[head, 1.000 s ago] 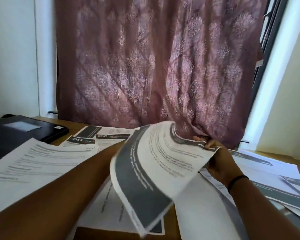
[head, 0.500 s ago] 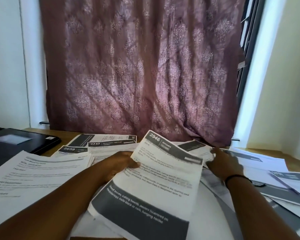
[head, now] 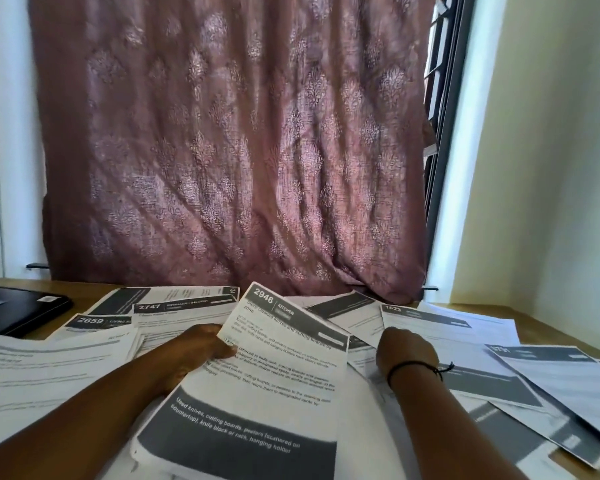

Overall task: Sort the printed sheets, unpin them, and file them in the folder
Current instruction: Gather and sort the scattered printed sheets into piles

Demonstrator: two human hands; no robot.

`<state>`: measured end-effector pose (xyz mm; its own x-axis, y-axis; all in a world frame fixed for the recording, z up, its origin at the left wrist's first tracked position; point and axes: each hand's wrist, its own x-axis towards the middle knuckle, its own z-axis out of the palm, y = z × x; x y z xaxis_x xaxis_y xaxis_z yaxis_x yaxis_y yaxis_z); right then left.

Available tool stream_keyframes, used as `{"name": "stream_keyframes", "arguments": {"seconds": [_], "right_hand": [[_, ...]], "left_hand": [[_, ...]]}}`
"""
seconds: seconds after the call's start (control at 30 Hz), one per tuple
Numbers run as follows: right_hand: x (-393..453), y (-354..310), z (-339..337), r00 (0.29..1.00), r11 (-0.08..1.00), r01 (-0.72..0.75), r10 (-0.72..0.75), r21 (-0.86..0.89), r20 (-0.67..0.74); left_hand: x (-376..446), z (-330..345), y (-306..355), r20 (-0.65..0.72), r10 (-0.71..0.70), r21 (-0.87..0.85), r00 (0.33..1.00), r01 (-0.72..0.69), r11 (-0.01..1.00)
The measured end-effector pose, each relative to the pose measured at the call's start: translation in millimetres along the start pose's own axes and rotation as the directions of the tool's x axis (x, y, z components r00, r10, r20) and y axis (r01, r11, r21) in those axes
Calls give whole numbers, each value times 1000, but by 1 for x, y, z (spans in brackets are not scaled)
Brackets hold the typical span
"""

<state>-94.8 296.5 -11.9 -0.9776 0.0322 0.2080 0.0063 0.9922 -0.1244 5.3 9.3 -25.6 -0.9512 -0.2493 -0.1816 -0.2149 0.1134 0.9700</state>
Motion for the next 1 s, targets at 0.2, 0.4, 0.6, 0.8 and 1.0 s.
{"name": "stream_keyframes", "arguments": {"seconds": [0.2, 0.4, 0.6, 0.8, 1.0], "right_hand": [[-14, -25, -22, 903, 947, 320, -312, -22, -297], [-43, -64, -7, 664, 655, 720, -746, 229, 44], [-43, -68, -4, 648, 643, 684, -753, 345, 119], [-25, -51, -17, 770, 750, 627, -638, 209, -17], [-6, -26, -19, 874, 894, 443, -446, 60, 195]], "left_hand": [[0, 6, 0, -144, 35, -85, 989, -47, 995], [-7, 7, 7, -252, 93, -26, 963, -103, 994], [-10, 6, 10, -285, 74, 77, 956, -54, 996], [-15, -5, 24, -471, 236, 57, 850, -238, 970], [-27, -53, 45, -835, 262, -144, 485, -651, 745]]}}
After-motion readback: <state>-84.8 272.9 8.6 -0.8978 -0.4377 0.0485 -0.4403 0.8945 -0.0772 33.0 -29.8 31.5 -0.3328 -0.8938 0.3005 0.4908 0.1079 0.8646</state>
